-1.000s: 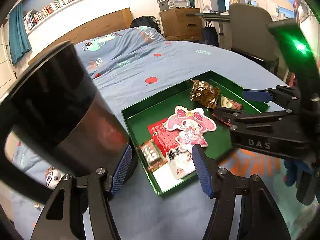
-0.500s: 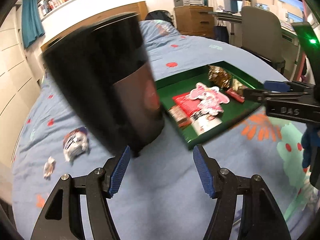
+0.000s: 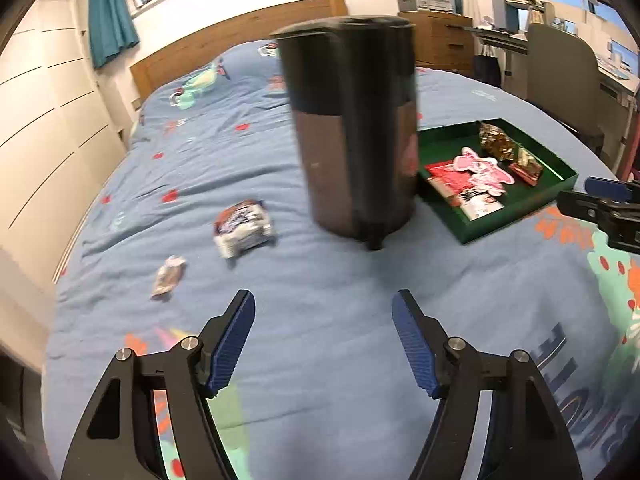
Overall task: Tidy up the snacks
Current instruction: 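Move both open grippers back toward the two remaining snack packets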
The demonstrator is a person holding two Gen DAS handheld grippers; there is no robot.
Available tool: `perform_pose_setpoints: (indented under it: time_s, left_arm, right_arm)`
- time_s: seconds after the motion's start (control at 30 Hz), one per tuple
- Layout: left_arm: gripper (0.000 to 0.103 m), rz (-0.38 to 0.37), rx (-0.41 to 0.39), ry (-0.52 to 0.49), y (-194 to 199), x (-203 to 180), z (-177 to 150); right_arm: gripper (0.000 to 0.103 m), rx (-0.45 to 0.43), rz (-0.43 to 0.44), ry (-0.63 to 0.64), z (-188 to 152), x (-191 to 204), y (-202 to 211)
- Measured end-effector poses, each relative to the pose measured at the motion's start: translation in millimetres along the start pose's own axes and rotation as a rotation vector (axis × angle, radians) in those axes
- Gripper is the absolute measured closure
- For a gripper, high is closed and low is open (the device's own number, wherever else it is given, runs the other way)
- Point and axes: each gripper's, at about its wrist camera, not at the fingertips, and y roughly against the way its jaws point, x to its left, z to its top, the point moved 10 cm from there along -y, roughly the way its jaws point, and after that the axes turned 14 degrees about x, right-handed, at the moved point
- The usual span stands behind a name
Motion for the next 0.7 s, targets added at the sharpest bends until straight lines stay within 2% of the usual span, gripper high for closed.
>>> perform_pose_setpoints:
  time_s: [0.2, 0.7]
  left_arm:
    - [0.029, 0.008, 0.005, 0.047, 13, 35, -21]
    - [0.024, 0.009, 0.002, 0.161, 52, 111, -73]
  right_arm:
    - [0.0, 0.002, 0.021, 0.028, -15, 41, 17]
    - [0.0, 0.059, 0.06, 0.126, -59, 142, 38]
